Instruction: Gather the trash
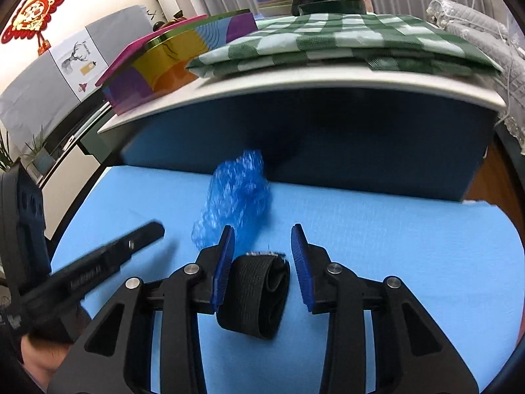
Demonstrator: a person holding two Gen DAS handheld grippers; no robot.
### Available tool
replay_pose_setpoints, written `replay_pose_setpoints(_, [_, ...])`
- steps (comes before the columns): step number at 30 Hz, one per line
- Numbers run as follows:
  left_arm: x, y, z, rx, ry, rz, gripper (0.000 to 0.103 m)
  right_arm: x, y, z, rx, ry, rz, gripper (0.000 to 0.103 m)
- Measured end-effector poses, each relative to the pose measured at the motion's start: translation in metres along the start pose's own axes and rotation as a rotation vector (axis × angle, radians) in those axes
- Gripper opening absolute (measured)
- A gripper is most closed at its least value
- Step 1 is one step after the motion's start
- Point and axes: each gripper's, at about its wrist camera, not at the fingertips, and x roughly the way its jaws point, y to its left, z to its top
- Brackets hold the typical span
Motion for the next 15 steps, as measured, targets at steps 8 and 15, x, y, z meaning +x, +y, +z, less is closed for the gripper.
replay_pose_setpoints(8, [0.007,-0.01,0.007,0.015,0.004,-0.068,0.004,-0.012,-0.01,-0.029,0.018,0.036,0.012,0.036])
replay_pose_setpoints(15, [0.018,-0.028,0.002,0.04,0.039,-0.103,0.036,-0.022,-0.012,-0.042,-0.007,0.037,-0.003,0.025])
